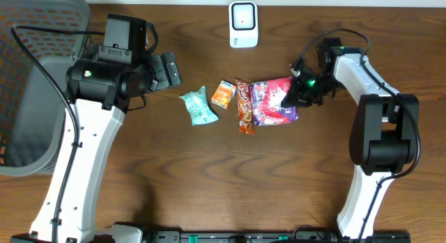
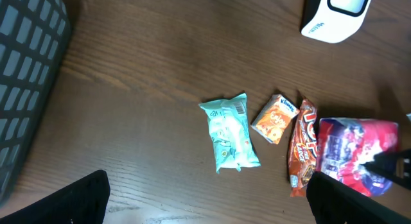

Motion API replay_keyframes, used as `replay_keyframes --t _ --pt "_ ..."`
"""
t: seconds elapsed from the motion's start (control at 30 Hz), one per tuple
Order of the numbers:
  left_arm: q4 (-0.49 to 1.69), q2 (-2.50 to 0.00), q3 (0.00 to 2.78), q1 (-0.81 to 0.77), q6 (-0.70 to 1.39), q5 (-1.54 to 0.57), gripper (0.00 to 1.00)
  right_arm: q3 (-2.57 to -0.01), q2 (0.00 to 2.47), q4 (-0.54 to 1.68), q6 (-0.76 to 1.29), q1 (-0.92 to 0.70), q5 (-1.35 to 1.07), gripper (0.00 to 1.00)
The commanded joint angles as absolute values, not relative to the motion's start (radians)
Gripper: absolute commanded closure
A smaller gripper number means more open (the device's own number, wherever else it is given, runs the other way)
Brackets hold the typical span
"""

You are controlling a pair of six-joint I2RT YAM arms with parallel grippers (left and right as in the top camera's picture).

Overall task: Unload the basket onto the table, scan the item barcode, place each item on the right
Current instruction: 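Lift the red-purple bag toward the scanner and set it back down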

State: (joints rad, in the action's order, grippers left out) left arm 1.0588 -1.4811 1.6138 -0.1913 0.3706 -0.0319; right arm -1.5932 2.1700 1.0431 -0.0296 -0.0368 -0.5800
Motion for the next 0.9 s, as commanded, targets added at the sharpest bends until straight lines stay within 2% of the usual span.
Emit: replay_keyframes --t 0.0,0.17,0.4,0.53,0.73,0.87 --pt "1.062 -1.488 1.614 -0.188 0.376 -0.034 0.02 -1.668 2.032 1.048 0.033 -0.043 -0.458 0.99" --pt "1.062 -1.488 1.614 -0.188 0.376 -0.034 0.02 -1.691 1.886 1.045 0.184 -0.07 -0.12 0.99" --pt "1.062 -1.488 1.614 -0.188 0.376 -0.034 0.02 -1.684 1.827 1.197 0.618 -0.143 0.773 0.99" --pt "1.062 -1.488 1.614 -0.188 0.376 -0.034 0.02 -1.642 1.864 1.196 0.651 -0.15 0.874 0.99" --pt "1.062 -1.488 1.614 -0.188 0.376 -0.034 0.02 -1.623 1.971 1.195 0.65 -0.191 0.862 0.99" --pt "1.062 -1.488 1.614 -0.188 0.376 -0.034 0.02 -1.623 2.037 1.177 0.65 -0.253 0.82 0.95"
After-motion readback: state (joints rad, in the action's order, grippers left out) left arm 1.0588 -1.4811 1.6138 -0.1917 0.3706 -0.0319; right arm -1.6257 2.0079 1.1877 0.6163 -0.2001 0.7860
